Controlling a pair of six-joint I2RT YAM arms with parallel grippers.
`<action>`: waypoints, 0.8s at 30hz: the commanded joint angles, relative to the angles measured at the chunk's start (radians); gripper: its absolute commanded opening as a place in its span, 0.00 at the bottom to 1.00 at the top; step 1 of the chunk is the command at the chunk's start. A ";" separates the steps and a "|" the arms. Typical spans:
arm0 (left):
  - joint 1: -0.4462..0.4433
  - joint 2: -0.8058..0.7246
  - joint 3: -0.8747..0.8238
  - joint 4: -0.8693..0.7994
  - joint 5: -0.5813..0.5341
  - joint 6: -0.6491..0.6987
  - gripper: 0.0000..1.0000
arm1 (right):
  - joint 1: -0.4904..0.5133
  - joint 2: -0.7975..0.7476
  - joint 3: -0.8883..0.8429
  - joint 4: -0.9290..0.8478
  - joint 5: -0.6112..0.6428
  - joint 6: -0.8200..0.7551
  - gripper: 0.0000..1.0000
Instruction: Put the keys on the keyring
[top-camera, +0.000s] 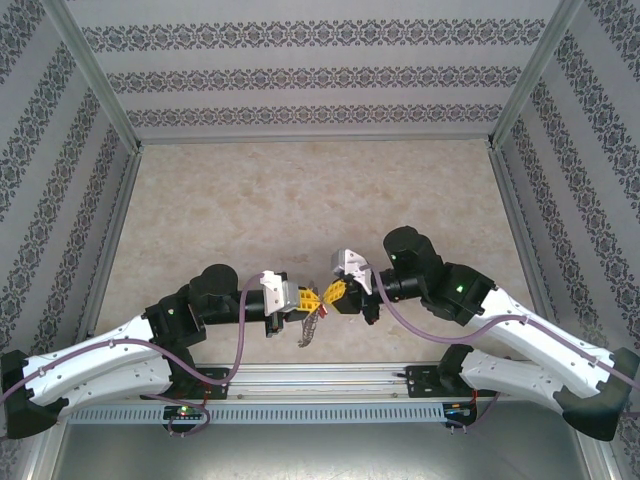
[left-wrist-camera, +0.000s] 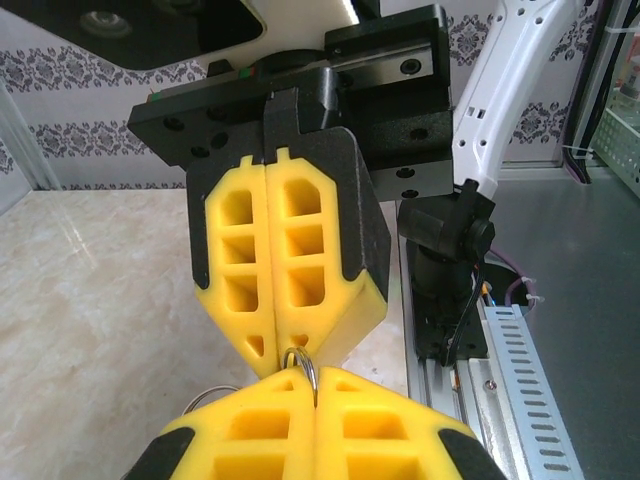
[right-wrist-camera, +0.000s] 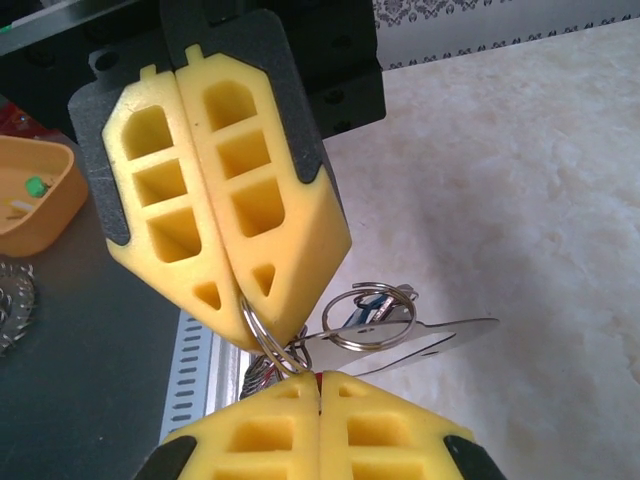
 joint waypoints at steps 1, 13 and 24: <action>-0.009 -0.014 0.021 0.145 0.121 -0.013 0.00 | -0.028 0.004 -0.023 0.070 0.012 0.027 0.05; -0.009 -0.047 0.018 0.147 0.123 -0.011 0.00 | -0.038 0.016 -0.020 0.082 -0.046 0.047 0.11; -0.009 -0.082 -0.015 0.158 0.085 -0.011 0.00 | -0.033 -0.052 -0.046 0.135 -0.042 0.050 0.11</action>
